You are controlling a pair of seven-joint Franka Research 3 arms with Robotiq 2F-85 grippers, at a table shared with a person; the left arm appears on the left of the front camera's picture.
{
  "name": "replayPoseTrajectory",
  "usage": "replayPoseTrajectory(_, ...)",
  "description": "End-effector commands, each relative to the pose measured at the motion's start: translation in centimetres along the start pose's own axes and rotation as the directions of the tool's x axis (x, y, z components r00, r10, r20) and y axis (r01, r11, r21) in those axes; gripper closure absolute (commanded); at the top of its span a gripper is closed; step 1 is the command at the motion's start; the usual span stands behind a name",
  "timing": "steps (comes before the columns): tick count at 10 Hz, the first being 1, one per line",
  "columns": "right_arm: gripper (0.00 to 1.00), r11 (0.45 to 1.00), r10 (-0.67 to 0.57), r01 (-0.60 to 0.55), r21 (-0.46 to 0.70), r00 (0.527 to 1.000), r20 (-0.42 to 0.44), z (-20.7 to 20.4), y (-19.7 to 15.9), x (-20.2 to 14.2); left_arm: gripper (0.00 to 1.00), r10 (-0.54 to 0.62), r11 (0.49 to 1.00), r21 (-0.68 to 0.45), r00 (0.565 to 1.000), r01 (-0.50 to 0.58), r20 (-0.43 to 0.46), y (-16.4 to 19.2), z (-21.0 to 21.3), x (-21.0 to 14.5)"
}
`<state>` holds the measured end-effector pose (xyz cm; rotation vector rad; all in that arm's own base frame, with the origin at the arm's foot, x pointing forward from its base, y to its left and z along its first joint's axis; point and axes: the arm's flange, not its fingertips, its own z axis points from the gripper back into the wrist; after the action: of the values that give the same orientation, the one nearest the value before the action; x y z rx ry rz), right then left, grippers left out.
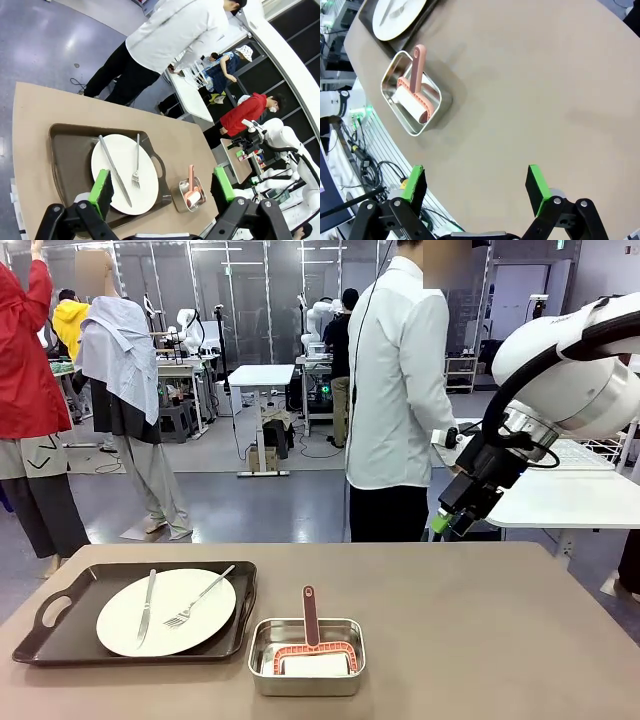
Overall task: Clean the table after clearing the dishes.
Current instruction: When the left (or right) Handle tray is removed, use the left hand (or right hand) to clean the left (or right) side of the table with the Lint Roller.
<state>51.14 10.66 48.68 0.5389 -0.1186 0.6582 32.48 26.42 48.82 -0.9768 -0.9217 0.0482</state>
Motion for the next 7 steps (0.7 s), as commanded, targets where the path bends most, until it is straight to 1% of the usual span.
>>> replayPoseTrajectory(1, 0.00, 1.000, -0.016, 0.015, 0.003, 1.000, 0.019, 0.7, -0.2, -0.6, 0.00, -0.004, 1.000, -0.020, 1.000, 0.005, 0.012, 0.1, 0.2, 0.0)
replayPoseTrajectory(6, 0.00, 1.000, -0.014, 0.014, -0.004, 1.000, 0.010, 0.6, -0.6, -0.4, 0.00, -0.004, 1.000, -0.020, 1.000, 0.005, 0.012, 0.1, 0.2, 0.0)
replayPoseTrajectory(7, 0.00, 0.999, 0.026, -0.027, -0.030, 0.998, -0.051, -0.3, -2.1, 2.5, 0.00, -0.004, 1.000, -0.020, 1.000, 0.005, 0.012, 0.1, 0.2, 0.0)
